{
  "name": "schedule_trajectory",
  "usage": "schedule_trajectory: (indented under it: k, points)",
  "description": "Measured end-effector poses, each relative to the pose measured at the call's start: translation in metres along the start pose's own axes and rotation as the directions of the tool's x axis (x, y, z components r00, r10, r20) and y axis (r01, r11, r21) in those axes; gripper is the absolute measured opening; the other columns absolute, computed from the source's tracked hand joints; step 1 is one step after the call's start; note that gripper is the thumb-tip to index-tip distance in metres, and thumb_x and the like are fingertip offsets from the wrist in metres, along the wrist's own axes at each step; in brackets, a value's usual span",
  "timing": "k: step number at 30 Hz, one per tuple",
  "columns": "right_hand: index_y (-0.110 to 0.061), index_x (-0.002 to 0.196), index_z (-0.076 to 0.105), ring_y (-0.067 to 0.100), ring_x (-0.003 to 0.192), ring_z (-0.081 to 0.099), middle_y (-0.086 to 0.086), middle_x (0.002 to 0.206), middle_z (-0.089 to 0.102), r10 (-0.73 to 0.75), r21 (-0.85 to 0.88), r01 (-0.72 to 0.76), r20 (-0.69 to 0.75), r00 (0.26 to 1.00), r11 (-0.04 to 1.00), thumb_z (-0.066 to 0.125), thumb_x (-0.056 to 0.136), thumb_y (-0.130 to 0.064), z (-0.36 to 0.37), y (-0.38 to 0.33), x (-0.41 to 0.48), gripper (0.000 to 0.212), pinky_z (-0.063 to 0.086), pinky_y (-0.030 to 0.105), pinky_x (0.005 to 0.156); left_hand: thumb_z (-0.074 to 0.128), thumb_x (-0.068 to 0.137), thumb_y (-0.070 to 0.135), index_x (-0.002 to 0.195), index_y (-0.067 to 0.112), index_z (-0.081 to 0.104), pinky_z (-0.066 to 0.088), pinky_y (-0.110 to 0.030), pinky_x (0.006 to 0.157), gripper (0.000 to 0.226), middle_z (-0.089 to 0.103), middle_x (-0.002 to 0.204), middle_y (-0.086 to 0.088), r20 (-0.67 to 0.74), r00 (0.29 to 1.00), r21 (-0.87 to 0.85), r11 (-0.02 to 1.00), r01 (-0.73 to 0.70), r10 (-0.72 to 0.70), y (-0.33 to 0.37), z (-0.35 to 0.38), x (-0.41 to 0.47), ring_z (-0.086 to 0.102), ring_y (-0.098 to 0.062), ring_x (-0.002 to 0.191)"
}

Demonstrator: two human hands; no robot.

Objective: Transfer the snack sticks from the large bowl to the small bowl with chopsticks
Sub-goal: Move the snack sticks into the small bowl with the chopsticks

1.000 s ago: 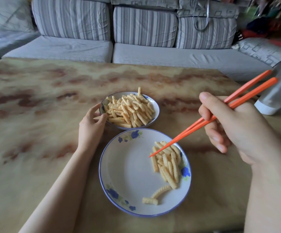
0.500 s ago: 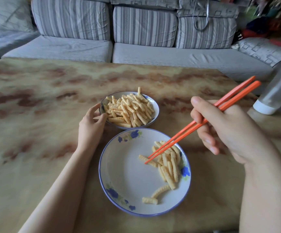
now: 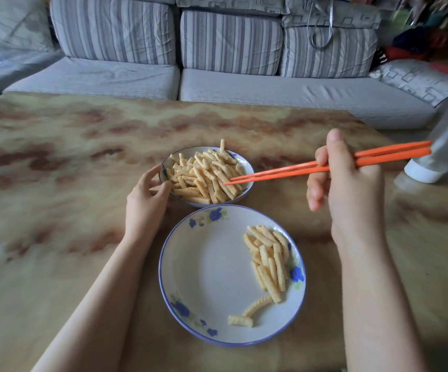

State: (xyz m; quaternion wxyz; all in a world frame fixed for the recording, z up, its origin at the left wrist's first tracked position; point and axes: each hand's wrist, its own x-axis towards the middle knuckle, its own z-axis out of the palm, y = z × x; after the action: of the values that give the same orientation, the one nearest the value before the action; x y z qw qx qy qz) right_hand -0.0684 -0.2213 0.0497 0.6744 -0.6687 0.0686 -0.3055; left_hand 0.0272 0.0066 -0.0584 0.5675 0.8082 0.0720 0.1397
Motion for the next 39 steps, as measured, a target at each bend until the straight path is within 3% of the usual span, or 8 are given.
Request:
schedule_trajectory:
  k: [5, 10, 13, 15, 19, 24, 32, 39]
  points:
    - [-0.017, 0.059, 0.044, 0.017, 0.028, 0.037, -0.005, 0.035, 0.041, 0.003, -0.014, -0.003, -0.054, 0.999, 1.0, 0.045, 0.101, -0.029, 0.014, 0.017, 0.001, 0.044, 0.029, 0.032, 0.039, 0.057, 0.091, 0.021, 0.13, 0.026, 0.057, 0.044, -0.019, 0.069, 0.039, 0.066, 0.106, 0.002, -0.005, 1.0, 0.0, 1.0, 0.001, -0.001, 0.001, 0.0, 0.0, 0.065, -0.018, 0.083]
    - [-0.015, 0.061, 0.048, 0.02, 0.029, 0.038, 0.0, 0.034, 0.044, 0.05, -0.062, -0.049, 0.002, 0.999, 0.997, 0.045, 0.101, -0.032, 0.019, 0.027, 0.003, 0.044, 0.032, 0.025, 0.038, 0.057, 0.091, 0.02, 0.13, 0.026, 0.057, 0.047, -0.026, 0.079, 0.04, 0.067, 0.107, 0.001, -0.007, 1.0, -0.013, 1.0, -0.003, 0.003, 0.001, 0.0, -0.001, 0.066, -0.019, 0.085]
    - [-0.015, 0.061, 0.049, 0.019, 0.029, 0.039, 0.001, 0.034, 0.045, 0.04, -0.046, -0.04, 0.012, 0.999, 0.998, 0.045, 0.101, -0.032, 0.013, 0.024, 0.005, 0.043, 0.031, 0.023, 0.037, 0.056, 0.092, 0.019, 0.13, 0.026, 0.058, 0.043, -0.015, 0.069, 0.039, 0.066, 0.104, 0.003, -0.013, 1.0, 0.004, 1.0, -0.007, 0.007, 0.001, -0.001, -0.001, 0.062, -0.005, 0.074]
    - [-0.015, 0.061, 0.049, 0.018, 0.028, 0.038, 0.0, 0.034, 0.044, 0.021, -0.028, -0.021, 0.014, 1.0, 0.999, 0.045, 0.101, -0.031, 0.006, 0.017, 0.006, 0.043, 0.03, 0.023, 0.036, 0.056, 0.092, 0.019, 0.131, 0.026, 0.057, 0.041, -0.014, 0.068, 0.039, 0.065, 0.104, 0.003, -0.013, 1.0, 0.004, 1.0, -0.01, 0.01, 0.002, -0.001, -0.001, 0.059, 0.002, 0.072]
    - [-0.016, 0.061, 0.047, 0.017, 0.027, 0.035, 0.0, 0.033, 0.04, 0.007, -0.044, -0.005, 0.058, 0.998, 0.999, 0.047, 0.1, -0.03, -0.012, 0.001, 0.005, 0.042, 0.025, 0.019, 0.035, 0.056, 0.092, 0.02, 0.131, 0.025, 0.057, 0.042, -0.023, 0.078, 0.04, 0.066, 0.106, 0.002, -0.012, 1.0, -0.002, 1.0, -0.008, 0.008, 0.002, -0.001, -0.002, 0.062, -0.009, 0.08]
    - [-0.014, 0.062, 0.049, 0.022, 0.03, 0.032, 0.005, 0.037, 0.039, 0.037, -0.241, 0.022, 0.235, 0.971, 0.97, 0.049, 0.098, -0.035, -0.034, -0.014, 0.002, 0.042, 0.027, 0.019, 0.035, 0.056, 0.091, 0.019, 0.13, 0.026, 0.057, 0.044, -0.022, 0.074, 0.04, 0.067, 0.107, 0.0, -0.008, 1.0, -0.025, 1.0, -0.009, 0.008, 0.001, 0.0, -0.001, 0.066, -0.018, 0.084]
    - [-0.013, 0.06, 0.05, 0.022, 0.029, 0.033, 0.008, 0.037, 0.039, 0.063, -0.322, 0.049, 0.329, 0.942, 0.945, 0.051, 0.095, -0.039, -0.041, -0.025, -0.001, 0.044, 0.027, 0.017, 0.034, 0.055, 0.092, 0.015, 0.129, 0.023, 0.058, 0.038, 0.001, 0.056, 0.038, 0.065, 0.104, 0.0, -0.017, 1.0, -0.012, 1.0, -0.022, 0.022, 0.003, 0.0, -0.002, 0.058, 0.009, 0.057]
    - [-0.015, 0.059, 0.05, 0.023, 0.031, 0.035, 0.007, 0.038, 0.041, 0.085, -0.339, 0.033, 0.328, 0.941, 0.94, 0.05, 0.095, -0.041, -0.036, -0.02, -0.002, 0.045, 0.029, 0.02, 0.034, 0.056, 0.092, 0.016, 0.129, 0.023, 0.058, 0.037, 0.001, 0.056, 0.038, 0.067, 0.105, 0.0, -0.022, 0.999, 0.003, 1.0, -0.028, 0.028, 0.002, -0.001, -0.001, 0.059, 0.006, 0.059]
